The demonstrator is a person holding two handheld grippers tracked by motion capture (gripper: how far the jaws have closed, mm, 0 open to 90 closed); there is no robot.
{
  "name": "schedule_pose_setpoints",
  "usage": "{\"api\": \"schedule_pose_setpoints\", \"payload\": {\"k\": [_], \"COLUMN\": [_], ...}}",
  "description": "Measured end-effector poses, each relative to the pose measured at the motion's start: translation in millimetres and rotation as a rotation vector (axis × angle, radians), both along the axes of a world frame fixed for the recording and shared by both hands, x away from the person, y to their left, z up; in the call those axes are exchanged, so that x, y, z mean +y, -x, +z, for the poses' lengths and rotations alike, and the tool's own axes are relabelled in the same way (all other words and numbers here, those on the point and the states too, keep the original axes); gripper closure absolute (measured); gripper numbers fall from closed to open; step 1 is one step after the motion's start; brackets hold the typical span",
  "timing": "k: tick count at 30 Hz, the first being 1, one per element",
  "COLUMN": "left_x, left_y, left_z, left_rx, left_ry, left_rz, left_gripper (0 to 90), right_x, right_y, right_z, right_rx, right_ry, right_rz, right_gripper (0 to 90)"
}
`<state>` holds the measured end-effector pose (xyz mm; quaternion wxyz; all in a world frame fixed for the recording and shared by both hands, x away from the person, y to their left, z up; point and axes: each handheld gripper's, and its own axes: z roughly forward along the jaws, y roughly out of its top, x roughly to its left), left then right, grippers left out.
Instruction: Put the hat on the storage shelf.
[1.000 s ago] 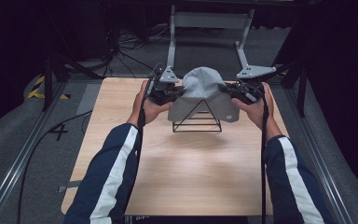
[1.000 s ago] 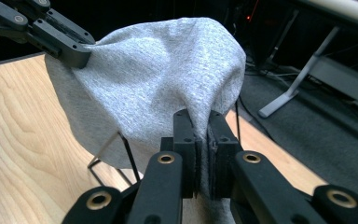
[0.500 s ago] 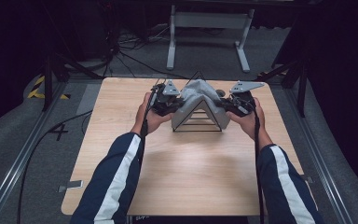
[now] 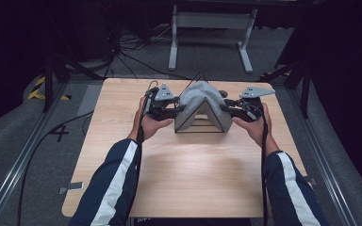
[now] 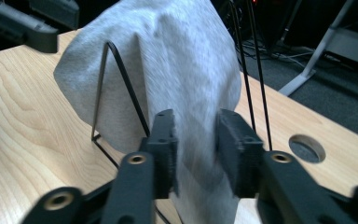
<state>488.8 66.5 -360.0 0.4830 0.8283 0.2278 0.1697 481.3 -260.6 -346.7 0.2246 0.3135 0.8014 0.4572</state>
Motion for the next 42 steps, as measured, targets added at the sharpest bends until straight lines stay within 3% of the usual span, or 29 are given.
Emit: {"api": "schedule_pose_setpoints", "payload": {"k": [7,10,14,20,23,27,32,42], "left_x": [-6.4,-12.1,-15.1,-13.0,-9.1,-8.8,-7.1,-3.4], "left_y": [-4.9,-7.3,-10.7,-15.1,-17.9,-19.3,-22.1,-22.4], "left_z": [-24.5,-30.0,-39.4,-55.8,-68.6,-74.0,-75.8,-76.2], "left_rx": [0.061,0.053,0.075,0.095,0.121,0.119,0.116,0.123], "left_ry": [-0.049,-0.096,-0.145,-0.212,-0.219,-0.219,-0.243,-0.224], "left_rz": [-0.011,0.013,0.023,0.049,0.072,0.08,0.094,0.1], "left_gripper": [53.1,63.9,84.5,87.0,87.1,87.2,87.2,85.8], "right_x": [-7.7,-6.1,-0.2,2.0,1.8,0.6,2.3,5.4], "right_y": [0.7,-1.7,-2.0,-3.2,-5.7,-9.1,-10.2,-6.0], "right_z": [-18.7,-28.0,-38.3,-48.0,-54.3,-61.6,-67.0,-65.9], "right_rx": [0.055,0.079,0.079,0.088,0.099,0.125,0.138,0.13], "right_ry": [0.011,0.013,0.045,0.078,0.093,0.082,0.06,0.071], "right_rz": [-0.006,-0.006,0.001,-0.016,-0.032,-0.038,-0.036,-0.029], "right_gripper": [60.4,67.8,79.5,83.1,83.5,83.7,84.5,82.3]}}
